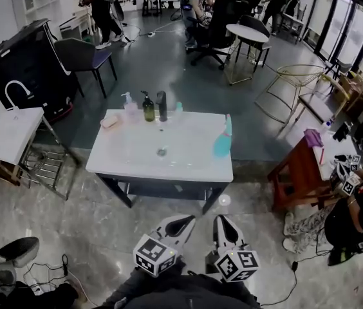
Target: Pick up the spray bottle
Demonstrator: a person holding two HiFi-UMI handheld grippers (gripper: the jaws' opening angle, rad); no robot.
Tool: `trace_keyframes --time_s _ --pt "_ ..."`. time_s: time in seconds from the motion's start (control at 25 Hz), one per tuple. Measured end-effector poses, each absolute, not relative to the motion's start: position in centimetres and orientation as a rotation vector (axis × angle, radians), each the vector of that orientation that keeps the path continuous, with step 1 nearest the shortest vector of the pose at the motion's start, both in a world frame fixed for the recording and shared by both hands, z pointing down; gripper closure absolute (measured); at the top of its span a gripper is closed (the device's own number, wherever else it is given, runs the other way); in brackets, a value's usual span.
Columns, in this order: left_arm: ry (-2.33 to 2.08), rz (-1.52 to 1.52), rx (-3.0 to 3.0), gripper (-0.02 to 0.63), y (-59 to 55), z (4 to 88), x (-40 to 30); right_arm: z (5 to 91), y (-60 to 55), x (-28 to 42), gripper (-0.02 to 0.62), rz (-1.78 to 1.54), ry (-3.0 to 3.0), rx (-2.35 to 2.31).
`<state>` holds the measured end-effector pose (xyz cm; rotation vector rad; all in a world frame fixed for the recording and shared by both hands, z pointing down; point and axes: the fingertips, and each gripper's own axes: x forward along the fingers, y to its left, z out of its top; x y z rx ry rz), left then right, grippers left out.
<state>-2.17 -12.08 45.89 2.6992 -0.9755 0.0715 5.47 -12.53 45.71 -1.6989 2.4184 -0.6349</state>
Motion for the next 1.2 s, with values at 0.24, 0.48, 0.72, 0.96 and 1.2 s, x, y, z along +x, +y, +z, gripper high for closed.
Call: trace_keyframes --time_s 0.24,0.48,0.72,0.96,1.2 --pt "-0.931 0.096 2.731 0.601 -14.8 46.5 -3.4 46.1 -15.3 4.4 0.584 -0.618 2.385 -1.719" --pt "-0.848 0.102 2.773 0.601 -16.3 46.9 -2.8 46.2 -16.2 4.0 0.584 -0.587 2.377 -1.746" --pt "-0.803 0.129 2.773 0.601 -16.2 47.5 -2.4 45.7 -16.3 3.6 0.584 -0.565 2.369 -1.742" --pt "-0.83 0.137 2.772 0.601 -17.3 47.5 -2.9 45.9 -17.6 3.7 0.584 -0.577 2.376 -1.742" --pt "-0.877 0.139 2.726 0.601 -20.4 48.2 -4.1 46.3 -20.1 3.7 0.583 -0.586 2.391 -1.752"
